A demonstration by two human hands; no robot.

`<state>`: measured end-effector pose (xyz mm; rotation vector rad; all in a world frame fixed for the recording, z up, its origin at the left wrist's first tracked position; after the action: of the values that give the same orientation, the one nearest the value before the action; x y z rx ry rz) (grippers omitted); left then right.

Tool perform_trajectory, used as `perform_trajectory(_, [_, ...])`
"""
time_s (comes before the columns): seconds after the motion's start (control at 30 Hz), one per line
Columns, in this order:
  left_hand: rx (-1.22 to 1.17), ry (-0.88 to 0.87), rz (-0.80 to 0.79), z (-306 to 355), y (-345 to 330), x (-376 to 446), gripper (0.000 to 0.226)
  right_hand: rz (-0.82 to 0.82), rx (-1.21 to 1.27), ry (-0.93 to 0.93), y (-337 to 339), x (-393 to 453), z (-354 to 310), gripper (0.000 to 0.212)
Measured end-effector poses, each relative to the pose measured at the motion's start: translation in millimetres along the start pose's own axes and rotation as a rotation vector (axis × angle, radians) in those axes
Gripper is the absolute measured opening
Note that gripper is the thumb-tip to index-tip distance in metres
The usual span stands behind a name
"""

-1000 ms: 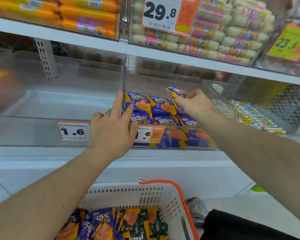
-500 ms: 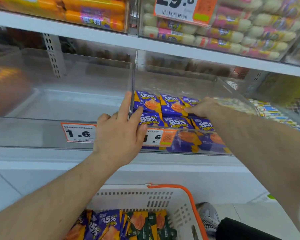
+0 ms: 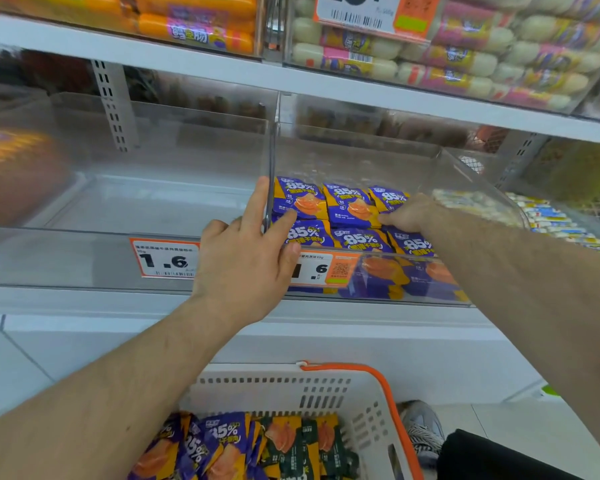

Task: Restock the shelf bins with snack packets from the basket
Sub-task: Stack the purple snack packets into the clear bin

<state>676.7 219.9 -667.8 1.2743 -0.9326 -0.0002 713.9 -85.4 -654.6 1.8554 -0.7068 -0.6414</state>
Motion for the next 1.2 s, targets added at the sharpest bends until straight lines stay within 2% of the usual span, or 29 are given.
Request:
perform_trajectory(0.1, [-0.028, 0.0, 0.02, -3, 1, -1, 0.052, -0.001, -0.052, 0.034, 10, -12, 0, 0.072])
perform_trajectory(0.17, [-0.07, -0.043, 0.092, -1, 3, -5, 0.054, 0.011, -0.06, 0.079, 17, -26, -4, 0.064])
perform_trajectory(0.23, [-0.149, -0.148, 0.175, 5, 8, -15, 0.054, 0.035, -0.038, 0.146, 21, -45, -17, 0.056])
perform_trajectory(0.3, [-0.218, -0.294, 0.156, 11, 11, -30, 0.049, 0.125, -0.025, 0.241, 22, -70, -28, 0.046])
perform_trajectory(0.37, [-0.256, -0.426, -0.003, 13, 9, -44, 0.044, 0.39, -0.001, 0.455, 19, -104, -36, 0.028])
perform_trajectory(0.43, [-0.25, -0.461, -0.301, 9, 4, -58, 0.041, 0.738, 0.057, 0.818, 9, -150, -38, 0.021])
perform_trajectory(0.47, [-0.221, -0.436, -0.476, 3, -2, -66, 0.04, 0.83, 0.122, 0.993, -2, -174, -36, 0.017])
perform_trajectory(0.5, [-0.172, -0.4, -0.657, -4, -10, -76, 0.038, 0.842, 0.194, 1.138, -18, -195, -33, 0.014])
perform_trajectory(0.57, [-0.087, -0.326, -0.93, -16, -17, -92, 0.035, 0.67, 0.32, 1.266, -62, -221, -22, 0.014])
perform_trajectory(0.63, [-0.079, -0.278, -1.056, -25, -23, -105, 0.035, 0.4, 0.365, 1.199, -117, -234, -9, 0.016])
perform_trajectory(0.67, [-0.076, -0.261, -1.097, -28, -26, -111, 0.035, 0.23, 0.358, 1.099, -148, -236, 0, 0.014])
perform_trajectory(0.73, [-0.062, -0.253, -1.185, -34, -35, -121, 0.03, -0.122, 0.332, 0.79, -205, -239, 20, 0.008])
perform_trajectory(0.8, [-0.037, -0.264, -1.225, -39, -44, -128, 0.007, -0.395, 0.323, 0.476, -255, -244, 39, 0.011])
perform_trajectory(0.87, [-0.024, -0.249, -1.255, -40, -50, -133, 0.011, -0.591, 0.31, 0.22, -294, -255, 53, 0.013])
perform_trajectory(0.93, [-0.01, -0.248, -1.27, -41, -55, -134, 0.012, -0.704, 0.323, 0.007, -326, -267, 62, 0.019])
perform_trajectory(1.03, [-0.03, -0.236, -1.271, -42, -60, -133, 0.011, -0.763, 0.368, -0.206, -356, -279, 65, 0.025])
perform_trajectory(1.13, [-0.052, -0.237, -1.274, -41, -62, -132, 0.009, -0.754, 0.438, -0.339, -370, -283, 62, 0.024])
perform_trajectory(1.2, [-0.06, -0.236, -1.264, -41, -61, -129, 0.006, -0.726, 0.404, -0.333, -374, -283, 60, 0.022])
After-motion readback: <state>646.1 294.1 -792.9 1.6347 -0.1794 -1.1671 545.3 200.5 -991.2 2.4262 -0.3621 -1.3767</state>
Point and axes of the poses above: each hand's wrist, its own x-axis towards the middle knuckle, its own y-axis out of the back of the hand, z = x × y, the point moved 3 cm from there along x, towards the middle knuckle, and after that the axes turned 3 degrees about x, right-handed, at the moved point
